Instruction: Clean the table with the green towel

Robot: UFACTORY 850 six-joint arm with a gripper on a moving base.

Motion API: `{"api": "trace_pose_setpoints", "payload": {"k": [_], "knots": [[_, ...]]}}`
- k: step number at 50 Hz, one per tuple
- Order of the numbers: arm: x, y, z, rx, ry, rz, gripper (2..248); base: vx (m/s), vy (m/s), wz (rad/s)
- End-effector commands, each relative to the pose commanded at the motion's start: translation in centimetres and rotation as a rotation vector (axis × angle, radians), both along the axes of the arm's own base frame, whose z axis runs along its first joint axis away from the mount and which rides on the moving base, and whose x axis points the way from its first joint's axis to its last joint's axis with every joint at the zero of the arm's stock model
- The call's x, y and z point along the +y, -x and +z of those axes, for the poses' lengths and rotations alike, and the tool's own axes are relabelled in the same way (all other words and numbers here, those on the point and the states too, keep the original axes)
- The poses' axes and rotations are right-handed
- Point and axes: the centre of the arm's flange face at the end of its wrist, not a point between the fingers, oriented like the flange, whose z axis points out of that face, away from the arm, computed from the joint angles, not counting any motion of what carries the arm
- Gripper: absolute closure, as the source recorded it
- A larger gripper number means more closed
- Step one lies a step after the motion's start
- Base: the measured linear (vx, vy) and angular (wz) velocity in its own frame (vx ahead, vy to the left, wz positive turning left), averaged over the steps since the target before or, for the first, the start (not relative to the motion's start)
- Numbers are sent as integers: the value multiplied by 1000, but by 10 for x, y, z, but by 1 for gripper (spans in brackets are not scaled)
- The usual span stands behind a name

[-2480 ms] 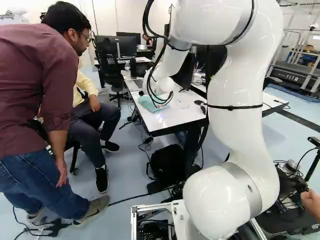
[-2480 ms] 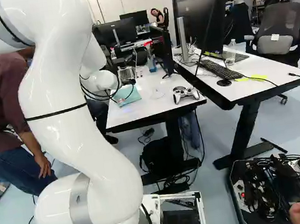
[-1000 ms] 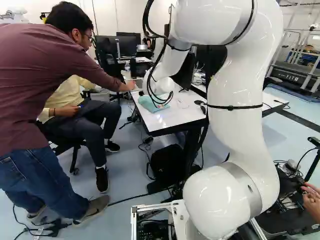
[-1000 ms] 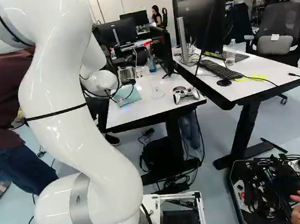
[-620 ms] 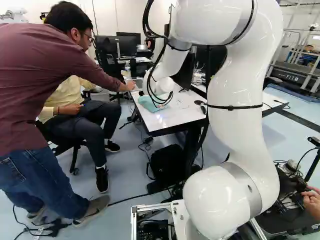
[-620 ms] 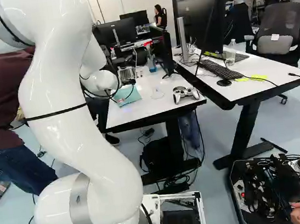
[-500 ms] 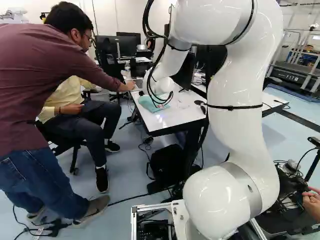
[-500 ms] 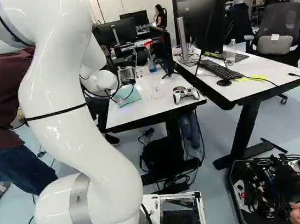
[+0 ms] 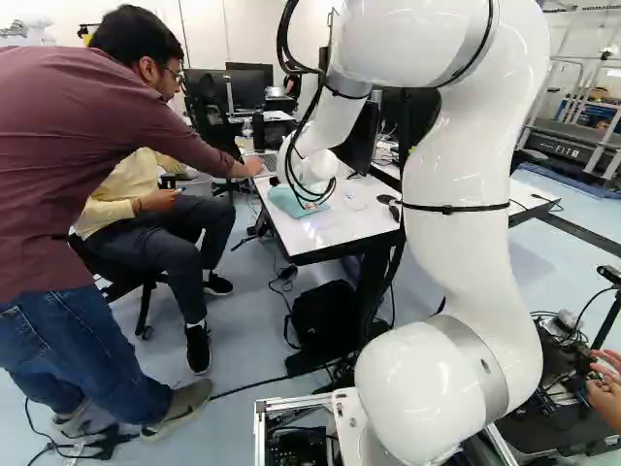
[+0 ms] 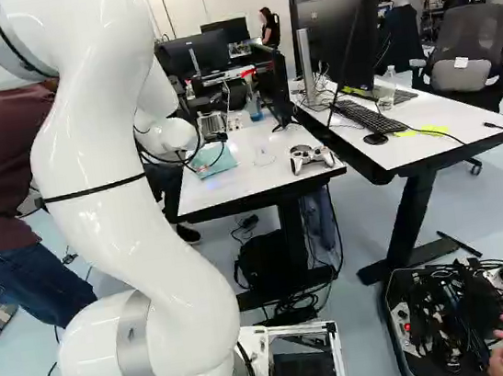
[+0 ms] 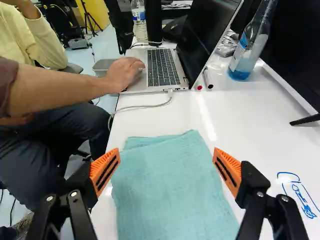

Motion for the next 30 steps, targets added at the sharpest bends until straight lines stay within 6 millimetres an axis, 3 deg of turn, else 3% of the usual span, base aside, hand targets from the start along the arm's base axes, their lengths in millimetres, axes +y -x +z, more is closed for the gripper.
{"api": "trace_pose_setpoints", "payload": {"k": [30], "knots": [[0, 0, 0, 0, 0, 0, 3, 0, 0, 0]]}}
